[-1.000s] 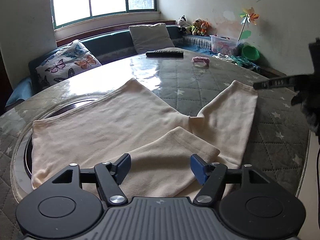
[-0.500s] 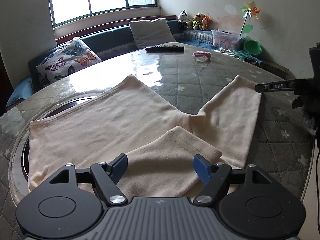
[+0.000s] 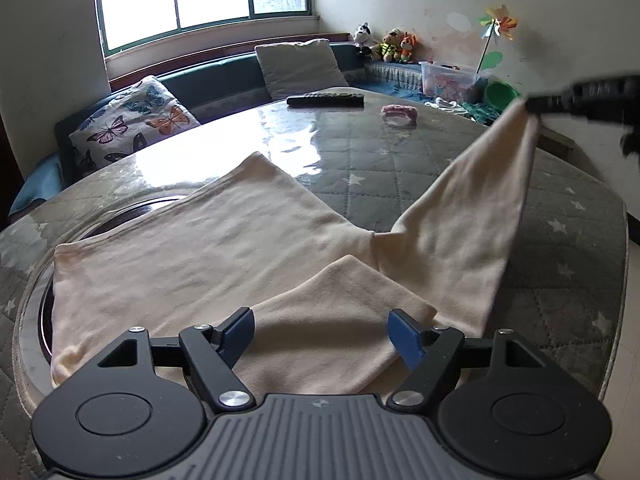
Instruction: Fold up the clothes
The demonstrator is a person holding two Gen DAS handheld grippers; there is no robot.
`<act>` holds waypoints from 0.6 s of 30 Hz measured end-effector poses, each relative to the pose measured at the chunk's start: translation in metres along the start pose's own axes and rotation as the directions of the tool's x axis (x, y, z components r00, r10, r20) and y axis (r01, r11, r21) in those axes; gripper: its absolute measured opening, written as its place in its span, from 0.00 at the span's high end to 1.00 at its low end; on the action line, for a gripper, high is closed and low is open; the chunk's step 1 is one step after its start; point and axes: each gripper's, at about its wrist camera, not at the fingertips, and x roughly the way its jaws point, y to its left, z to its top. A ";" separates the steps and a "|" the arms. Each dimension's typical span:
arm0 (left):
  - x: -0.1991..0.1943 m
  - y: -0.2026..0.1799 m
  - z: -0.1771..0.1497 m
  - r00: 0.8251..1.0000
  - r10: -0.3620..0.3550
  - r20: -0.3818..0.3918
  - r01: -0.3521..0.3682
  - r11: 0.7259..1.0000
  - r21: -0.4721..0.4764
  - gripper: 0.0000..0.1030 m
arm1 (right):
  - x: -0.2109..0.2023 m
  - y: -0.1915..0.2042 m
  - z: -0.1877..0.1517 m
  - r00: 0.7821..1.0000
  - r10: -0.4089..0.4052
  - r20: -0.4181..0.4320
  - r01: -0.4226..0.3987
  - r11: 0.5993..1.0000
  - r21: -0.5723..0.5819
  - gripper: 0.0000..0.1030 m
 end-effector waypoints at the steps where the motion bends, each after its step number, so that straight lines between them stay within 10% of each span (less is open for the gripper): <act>1: 0.002 -0.001 -0.001 1.000 0.000 -0.004 0.000 1.000 0.006 0.25 | -0.003 0.004 0.003 1.000 0.015 0.008 -0.015 1.000 -0.006 0.96; 10: -0.022 0.014 -0.009 0.998 0.021 0.051 -0.019 0.999 -0.033 0.25 | -0.036 0.085 0.032 0.978 0.199 0.064 -0.186 0.968 -0.169 0.96; 18: -0.085 0.071 -0.043 0.976 0.186 0.116 -0.166 0.973 -0.161 0.26 | -0.040 0.189 0.026 0.915 0.404 -0.003 -0.382 0.861 -0.336 0.96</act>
